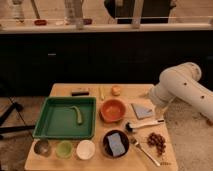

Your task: Place pepper in plastic cup

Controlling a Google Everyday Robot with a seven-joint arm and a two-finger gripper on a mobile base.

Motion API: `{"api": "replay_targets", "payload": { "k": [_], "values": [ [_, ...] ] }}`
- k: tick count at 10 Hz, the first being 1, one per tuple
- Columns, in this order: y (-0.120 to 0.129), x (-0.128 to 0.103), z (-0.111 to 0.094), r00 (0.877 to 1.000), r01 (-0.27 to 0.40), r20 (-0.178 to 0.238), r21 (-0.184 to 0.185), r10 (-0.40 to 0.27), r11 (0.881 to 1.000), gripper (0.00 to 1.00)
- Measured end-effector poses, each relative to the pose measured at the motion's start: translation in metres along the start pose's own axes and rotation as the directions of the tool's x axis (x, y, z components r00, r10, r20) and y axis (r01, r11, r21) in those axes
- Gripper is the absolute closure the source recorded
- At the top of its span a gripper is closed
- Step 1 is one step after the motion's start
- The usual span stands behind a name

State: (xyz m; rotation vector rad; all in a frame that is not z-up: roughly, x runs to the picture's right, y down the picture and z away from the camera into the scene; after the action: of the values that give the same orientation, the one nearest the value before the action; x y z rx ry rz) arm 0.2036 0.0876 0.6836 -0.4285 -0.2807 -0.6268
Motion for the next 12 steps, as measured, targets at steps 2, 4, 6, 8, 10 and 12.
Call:
{"api": "replay_targets", "payload": {
  "k": [2,4,6,8,10,12],
  "values": [
    [-0.006,-0.010,0.003,0.991,0.129,-0.013,-0.016,-0.130,0.991,0.20],
    [-0.007,-0.013,0.004,0.987,0.161,-0.014,-0.019,-0.162,0.987,0.20],
    [-0.007,-0.013,0.004,0.987,0.161,-0.014,-0.019,-0.161,0.987,0.20],
    [-0.007,-0.014,0.004,0.987,0.162,-0.013,-0.018,-0.162,0.987,0.20],
    [-0.012,-0.019,0.006,0.978,0.210,-0.012,-0.002,-0.210,0.978,0.20],
    [-0.028,-0.038,0.012,0.958,0.285,-0.012,0.015,-0.285,0.958,0.20]
  ]
}}
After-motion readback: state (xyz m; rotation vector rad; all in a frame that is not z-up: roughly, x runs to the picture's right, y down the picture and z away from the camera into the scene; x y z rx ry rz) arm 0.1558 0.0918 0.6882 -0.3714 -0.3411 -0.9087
